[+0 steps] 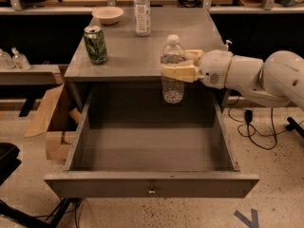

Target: Place water bottle into top drawer

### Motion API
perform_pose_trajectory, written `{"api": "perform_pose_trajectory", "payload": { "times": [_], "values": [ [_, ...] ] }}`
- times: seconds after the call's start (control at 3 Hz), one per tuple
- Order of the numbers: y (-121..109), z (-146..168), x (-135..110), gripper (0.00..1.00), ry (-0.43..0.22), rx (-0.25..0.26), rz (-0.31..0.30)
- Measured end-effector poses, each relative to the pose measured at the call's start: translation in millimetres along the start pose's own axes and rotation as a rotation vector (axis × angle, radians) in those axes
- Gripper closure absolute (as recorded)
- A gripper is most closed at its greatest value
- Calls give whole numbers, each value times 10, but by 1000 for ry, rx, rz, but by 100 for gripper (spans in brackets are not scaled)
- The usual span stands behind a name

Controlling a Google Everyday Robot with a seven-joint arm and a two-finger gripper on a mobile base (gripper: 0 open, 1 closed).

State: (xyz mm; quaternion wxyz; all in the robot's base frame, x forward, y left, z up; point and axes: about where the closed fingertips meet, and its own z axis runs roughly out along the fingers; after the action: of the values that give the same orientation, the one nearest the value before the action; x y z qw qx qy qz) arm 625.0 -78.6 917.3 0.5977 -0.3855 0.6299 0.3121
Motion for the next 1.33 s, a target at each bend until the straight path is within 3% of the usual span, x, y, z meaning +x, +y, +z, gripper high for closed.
{"api": "perform_pose_trajectory", "payload": {
  "times": [0.33,1.33],
  "values": [
    [82,195,277,100,-17,-30,47],
    [440,1052,1294,100,-56,-183,162]
  ]
}}
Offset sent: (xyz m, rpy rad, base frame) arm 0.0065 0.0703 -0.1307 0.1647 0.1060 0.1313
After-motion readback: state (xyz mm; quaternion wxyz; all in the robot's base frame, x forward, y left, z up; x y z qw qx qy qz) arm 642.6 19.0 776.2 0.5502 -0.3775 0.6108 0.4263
